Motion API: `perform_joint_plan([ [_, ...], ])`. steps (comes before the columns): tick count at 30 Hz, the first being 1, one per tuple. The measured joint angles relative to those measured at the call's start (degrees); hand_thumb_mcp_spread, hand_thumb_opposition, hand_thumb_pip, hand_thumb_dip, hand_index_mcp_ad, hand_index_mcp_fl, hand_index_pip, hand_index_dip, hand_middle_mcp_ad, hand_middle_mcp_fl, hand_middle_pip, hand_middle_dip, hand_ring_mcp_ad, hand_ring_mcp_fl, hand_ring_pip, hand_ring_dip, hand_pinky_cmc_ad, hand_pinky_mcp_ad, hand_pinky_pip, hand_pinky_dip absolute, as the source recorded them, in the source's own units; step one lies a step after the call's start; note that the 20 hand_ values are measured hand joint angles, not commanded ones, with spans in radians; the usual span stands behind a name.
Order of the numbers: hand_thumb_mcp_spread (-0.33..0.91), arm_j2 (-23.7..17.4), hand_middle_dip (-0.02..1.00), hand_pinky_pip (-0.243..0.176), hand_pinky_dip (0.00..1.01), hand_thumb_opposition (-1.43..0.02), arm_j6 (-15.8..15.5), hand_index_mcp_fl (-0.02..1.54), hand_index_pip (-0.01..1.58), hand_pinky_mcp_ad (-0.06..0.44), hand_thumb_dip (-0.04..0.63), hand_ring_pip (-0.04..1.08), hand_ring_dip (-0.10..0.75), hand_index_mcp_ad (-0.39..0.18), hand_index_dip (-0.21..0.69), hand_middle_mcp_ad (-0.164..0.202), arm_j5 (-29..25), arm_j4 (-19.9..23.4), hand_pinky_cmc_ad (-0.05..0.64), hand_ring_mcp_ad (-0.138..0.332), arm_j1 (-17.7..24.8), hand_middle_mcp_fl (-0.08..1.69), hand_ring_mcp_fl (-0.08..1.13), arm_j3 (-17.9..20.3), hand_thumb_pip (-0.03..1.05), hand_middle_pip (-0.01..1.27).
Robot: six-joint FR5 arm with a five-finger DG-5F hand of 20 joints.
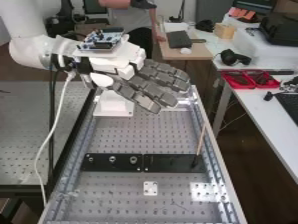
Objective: Grab the pcb board and place it in the clear container
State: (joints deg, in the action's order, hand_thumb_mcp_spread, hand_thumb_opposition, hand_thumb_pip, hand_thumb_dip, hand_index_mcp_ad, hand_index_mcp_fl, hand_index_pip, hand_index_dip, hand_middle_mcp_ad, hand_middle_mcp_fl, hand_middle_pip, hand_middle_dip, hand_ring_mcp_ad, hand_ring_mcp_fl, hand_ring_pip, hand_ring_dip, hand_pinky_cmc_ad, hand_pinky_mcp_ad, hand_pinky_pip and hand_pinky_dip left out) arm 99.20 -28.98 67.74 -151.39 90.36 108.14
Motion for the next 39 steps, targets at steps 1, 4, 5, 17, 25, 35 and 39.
perform_joint_plan([
  [1,0.28,0.18,0.02,-0.126,0.49,-0.77,0.32,0.05,0.09,0.248,0.028,0.09,-0.033,0.145,0.218,0.152,-0.79,1.03,0.332,0.284,0.10,0.02,0.03,0.50,0.35,0.16],
  [4,0.28,1.03,0.02,-0.122,0.52,-0.78,1.11,0.08,0.09,0.248,0.051,0.09,-0.033,0.122,0.222,0.155,-4.06,4.57,0.332,0.284,0.56,0.02,0.03,2.17,0.40,0.16],
  [5,0.29,1.47,0.02,-0.122,0.53,-0.77,1.41,0.09,0.09,0.246,0.051,0.09,-0.037,0.119,0.222,0.155,-5.42,5.90,0.332,0.284,0.78,0.02,0.03,2.82,0.41,0.16],
  [17,0.29,5.63,0.05,-0.122,0.55,-0.77,5.87,0.18,0.10,0.250,0.106,0.09,-0.033,0.106,0.222,0.155,-14.36,11.75,0.330,0.281,3.59,0.02,0.02,5.35,0.48,0.16],
  [25,0.31,7.26,0.06,-0.124,0.55,-0.78,5.91,0.19,0.24,0.248,0.112,0.07,-0.033,0.105,0.218,0.155,-16.53,13.00,0.316,0.284,3.22,0.02,0.02,4.49,0.48,0.15],
  [35,0.33,9.26,0.08,-0.122,0.57,-0.78,8.77,0.12,0.58,0.248,0.157,0.07,-0.033,0.105,0.188,0.155,-23.00,11.40,0.312,0.281,4.26,0.02,0.02,1.88,0.54,0.15],
  [39,0.33,11.18,0.08,-0.122,0.59,-0.78,9.00,0.09,0.71,0.248,0.171,0.07,-0.035,0.101,0.164,0.138,-29.49,11.61,0.316,0.283,6.84,0.02,0.02,0.61,0.55,0.15],
])
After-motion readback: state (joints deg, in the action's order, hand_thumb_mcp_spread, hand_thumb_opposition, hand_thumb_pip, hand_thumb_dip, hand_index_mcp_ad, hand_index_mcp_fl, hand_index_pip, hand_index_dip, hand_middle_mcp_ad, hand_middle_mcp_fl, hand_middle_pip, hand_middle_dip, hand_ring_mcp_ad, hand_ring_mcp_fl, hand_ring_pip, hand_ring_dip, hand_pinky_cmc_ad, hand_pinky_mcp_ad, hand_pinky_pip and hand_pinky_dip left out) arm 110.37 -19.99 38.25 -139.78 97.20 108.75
